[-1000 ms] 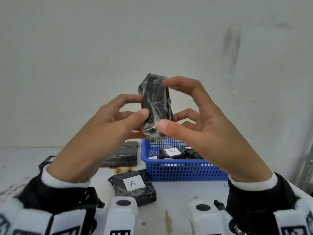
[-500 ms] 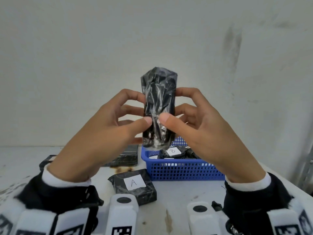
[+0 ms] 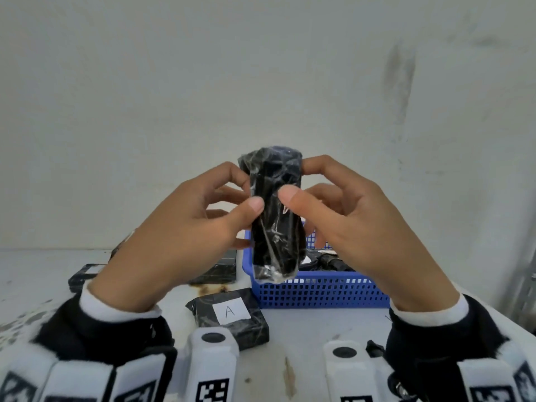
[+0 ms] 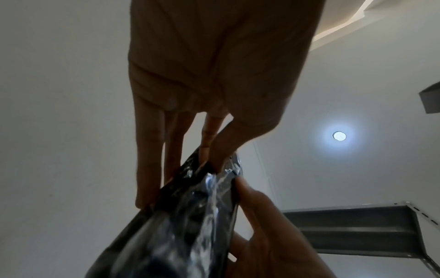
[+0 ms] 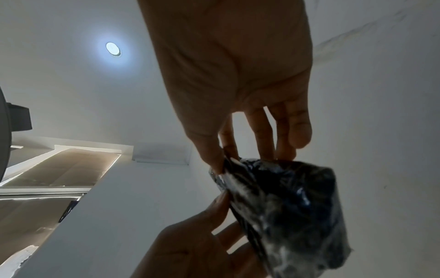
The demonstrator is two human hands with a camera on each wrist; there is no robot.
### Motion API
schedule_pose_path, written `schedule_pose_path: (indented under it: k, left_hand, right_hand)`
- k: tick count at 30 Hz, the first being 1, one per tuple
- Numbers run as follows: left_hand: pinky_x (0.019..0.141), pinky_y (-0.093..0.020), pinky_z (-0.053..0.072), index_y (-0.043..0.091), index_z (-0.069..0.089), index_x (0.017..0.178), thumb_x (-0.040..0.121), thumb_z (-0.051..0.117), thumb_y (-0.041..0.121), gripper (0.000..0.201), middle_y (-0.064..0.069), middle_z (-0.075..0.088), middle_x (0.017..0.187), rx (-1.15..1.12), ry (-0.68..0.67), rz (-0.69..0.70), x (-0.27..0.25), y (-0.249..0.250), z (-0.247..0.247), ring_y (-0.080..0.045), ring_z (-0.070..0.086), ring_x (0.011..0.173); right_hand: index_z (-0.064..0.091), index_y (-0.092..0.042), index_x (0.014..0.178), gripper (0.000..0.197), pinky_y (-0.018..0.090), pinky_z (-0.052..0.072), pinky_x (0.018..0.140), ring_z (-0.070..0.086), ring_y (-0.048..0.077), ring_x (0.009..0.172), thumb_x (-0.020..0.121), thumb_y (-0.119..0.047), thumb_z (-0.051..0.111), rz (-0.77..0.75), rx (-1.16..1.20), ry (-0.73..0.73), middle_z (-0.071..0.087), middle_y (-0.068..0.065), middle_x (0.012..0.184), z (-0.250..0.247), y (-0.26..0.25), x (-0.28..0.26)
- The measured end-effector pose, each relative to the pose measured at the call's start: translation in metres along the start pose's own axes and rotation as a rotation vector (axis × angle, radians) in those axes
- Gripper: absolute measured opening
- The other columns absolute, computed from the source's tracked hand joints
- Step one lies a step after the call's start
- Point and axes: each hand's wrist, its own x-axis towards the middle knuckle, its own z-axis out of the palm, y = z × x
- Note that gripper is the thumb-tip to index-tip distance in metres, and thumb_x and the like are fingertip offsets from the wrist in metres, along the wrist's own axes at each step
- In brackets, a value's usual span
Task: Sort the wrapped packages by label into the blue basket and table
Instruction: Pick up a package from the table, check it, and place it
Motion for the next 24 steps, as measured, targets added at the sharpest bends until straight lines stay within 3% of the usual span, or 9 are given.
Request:
schedule_pose_path:
  k: [3, 5, 7, 10, 13, 15, 19, 21, 24]
  left_hand:
    - [0.074, -0.029, 0.061, 0.026, 0.058, 0.069, 0.083, 0.061, 0.037, 0.018, 0.008, 0.071, 0.090, 0.054, 0.018, -0.001, 0.000, 0.000, 0.000, -0.011, 0.072, 0.084]
    - [0.077, -0.031, 0.061, 0.021, 0.061, 0.074, 0.087, 0.062, 0.034, 0.018, 0.009, 0.072, 0.090, 0.073, 0.030, -0.010, 0.000, -0.003, -0.001, -0.012, 0.073, 0.085]
    - [0.083, -0.039, 0.059, 0.021, 0.065, 0.080, 0.083, 0.064, 0.049, 0.028, 0.009, 0.073, 0.093, 0.084, 0.028, -0.033, -0.001, -0.003, 0.001, -0.015, 0.074, 0.083]
    - [0.085, -0.039, 0.058, 0.015, 0.067, 0.091, 0.080, 0.057, 0.054, 0.042, 0.009, 0.074, 0.096, 0.068, 0.047, -0.046, 0.000, 0.000, 0.006, -0.014, 0.074, 0.081]
    - [0.079, -0.030, 0.060, 0.024, 0.074, 0.097, 0.077, 0.045, 0.063, 0.052, 0.008, 0.075, 0.102, -0.033, 0.015, -0.079, -0.001, 0.007, 0.008, -0.016, 0.074, 0.085]
    - [0.080, -0.030, 0.060, 0.023, 0.075, 0.099, 0.078, 0.048, 0.057, 0.048, 0.005, 0.075, 0.101, -0.066, 0.010, -0.064, -0.002, 0.008, 0.007, -0.018, 0.074, 0.086]
    - [0.075, -0.026, 0.060, 0.001, 0.067, 0.091, 0.069, 0.064, 0.041, 0.045, -0.009, 0.076, 0.088, -0.152, 0.086, -0.031, -0.001, 0.006, 0.010, -0.020, 0.075, 0.081]
    - [0.076, -0.029, 0.060, 0.003, 0.060, 0.093, 0.064, 0.068, 0.039, 0.046, -0.009, 0.076, 0.085, -0.192, 0.125, -0.019, -0.001, 0.007, 0.010, -0.020, 0.075, 0.081]
    - [0.076, -0.028, 0.060, 0.016, 0.057, 0.109, 0.062, 0.069, 0.038, 0.054, -0.005, 0.076, 0.090, -0.198, 0.146, 0.000, -0.002, 0.007, 0.009, -0.018, 0.075, 0.082]
  right_hand:
    - [0.070, -0.040, 0.091, 0.007, 0.026, 0.054, 0.059, 0.064, 0.018, 0.063, 0.084, -0.042, 0.070, -0.016, -0.006, 0.023, 0.072, -0.016, 0.084, -0.002, 0.003, 0.002]
    - [0.067, -0.037, 0.086, 0.013, 0.016, 0.047, 0.062, 0.056, 0.009, 0.064, 0.080, -0.048, 0.071, -0.019, -0.013, 0.040, 0.070, -0.018, 0.080, -0.004, 0.005, 0.001]
    - [0.062, -0.035, 0.089, 0.017, 0.012, 0.043, 0.062, 0.050, 0.009, 0.062, 0.081, -0.047, 0.072, -0.016, -0.025, 0.040, 0.071, -0.018, 0.081, -0.006, 0.006, 0.001]
    - [0.062, -0.039, 0.109, 0.030, 0.016, 0.045, 0.057, 0.058, 0.010, 0.058, 0.081, -0.041, 0.074, 0.015, 0.005, 0.011, 0.073, -0.015, 0.098, -0.009, 0.007, 0.000]
    - [0.065, -0.041, 0.123, 0.045, 0.018, 0.052, 0.058, 0.068, 0.015, 0.059, 0.082, -0.028, 0.077, 0.008, 0.043, -0.023, 0.069, -0.013, 0.110, -0.011, 0.006, -0.001]
    - [0.067, -0.041, 0.122, 0.047, 0.022, 0.057, 0.066, 0.072, 0.018, 0.064, 0.078, -0.032, 0.078, -0.003, 0.077, -0.037, 0.068, -0.012, 0.112, -0.011, 0.004, -0.002]
    - [0.069, -0.030, 0.120, 0.054, 0.032, 0.061, 0.072, 0.073, 0.020, 0.069, 0.069, -0.046, 0.075, 0.008, 0.093, -0.038, 0.068, -0.008, 0.113, -0.005, 0.004, -0.001]
    - [0.068, -0.031, 0.118, 0.051, 0.042, 0.062, 0.081, 0.074, 0.026, 0.076, 0.070, -0.048, 0.074, -0.007, 0.070, -0.035, 0.067, -0.009, 0.114, -0.002, 0.004, 0.000]
    - [0.069, -0.031, 0.111, 0.046, 0.046, 0.060, 0.084, 0.075, 0.026, 0.078, 0.070, -0.052, 0.071, -0.028, 0.069, -0.015, 0.068, -0.010, 0.111, -0.001, 0.004, 0.000]
